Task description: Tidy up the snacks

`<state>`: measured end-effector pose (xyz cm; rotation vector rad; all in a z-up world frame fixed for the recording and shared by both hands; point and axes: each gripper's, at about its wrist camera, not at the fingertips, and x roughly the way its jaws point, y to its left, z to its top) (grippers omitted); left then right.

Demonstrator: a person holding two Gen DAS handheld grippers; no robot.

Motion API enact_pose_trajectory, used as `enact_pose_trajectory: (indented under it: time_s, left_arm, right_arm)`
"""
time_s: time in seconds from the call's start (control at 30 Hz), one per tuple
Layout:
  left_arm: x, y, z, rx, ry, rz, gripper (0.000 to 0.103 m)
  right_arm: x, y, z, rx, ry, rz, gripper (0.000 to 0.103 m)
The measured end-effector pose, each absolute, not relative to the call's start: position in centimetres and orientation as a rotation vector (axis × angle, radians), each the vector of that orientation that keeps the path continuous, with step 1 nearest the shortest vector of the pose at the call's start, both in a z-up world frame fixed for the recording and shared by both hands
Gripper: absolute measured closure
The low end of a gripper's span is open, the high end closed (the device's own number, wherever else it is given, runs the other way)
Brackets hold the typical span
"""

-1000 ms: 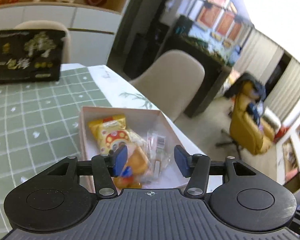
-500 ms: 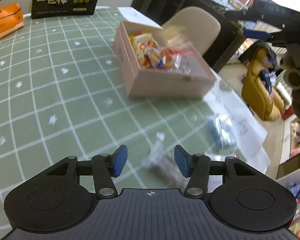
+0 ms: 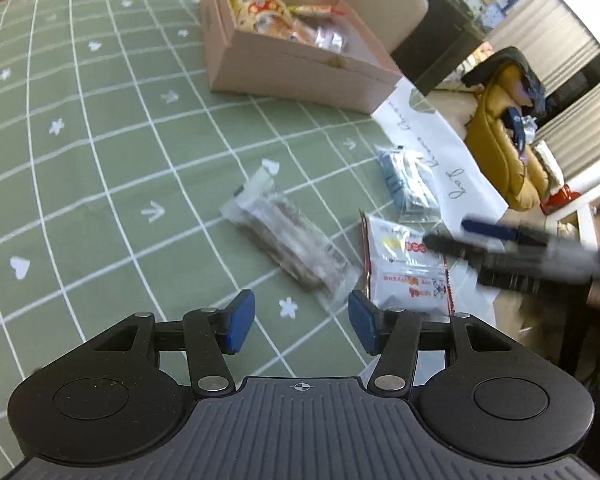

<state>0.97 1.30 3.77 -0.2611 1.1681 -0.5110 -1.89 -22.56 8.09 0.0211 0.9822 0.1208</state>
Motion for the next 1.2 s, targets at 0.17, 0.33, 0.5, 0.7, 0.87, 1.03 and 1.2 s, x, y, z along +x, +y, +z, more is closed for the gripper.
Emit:
enact_pose_trajectory:
  time_s: [0.17,0.33,0.5,0.7,0.87,1.03,1.2]
  left_arm:
    - [3.3,-0.7,3.1,-0.309,1.145,-0.433,0.045]
    - [4.5,-5.3,2.8,-0.100,1.065,-0.434,0.045]
    - [2.7,-5.9,2.7,0.094,0.994,-0.477,0.060]
    - [2.7,-0.8,3.0,-0.050,1.048,-0.468,0.075]
    - [2.3,1.7,3.3,-0.079,1.063,-0.406,0.075]
    - [2.1,2.8,3.3,-0.114,1.063,-0.388,0.075]
    - [2.0,1.9,3.7,-0.088,1.048,-0.437,0.074]
  right_arm:
    - [-3.8,-21.6,5.8,0.098,1.035,0.146,0.022]
    - [-5.3,-19.7,5.1,0.115,1.034,0.172,0.021]
    - [-7.0,-18.2,6.0,0.044,1.033,0.264,0.021]
    - [-7.8,-18.3,7.1,-0.008,0.997,0.254,0.021]
    - [-8.4,-16.0,6.5,-0.104,1.016,0.358,0.021]
    - [-8.2,-13.8,5.7,-0.299,0.958,0.281,0.022]
    - [-5.6,-16.2,6.2,-0.158,0.930,0.199,0.022]
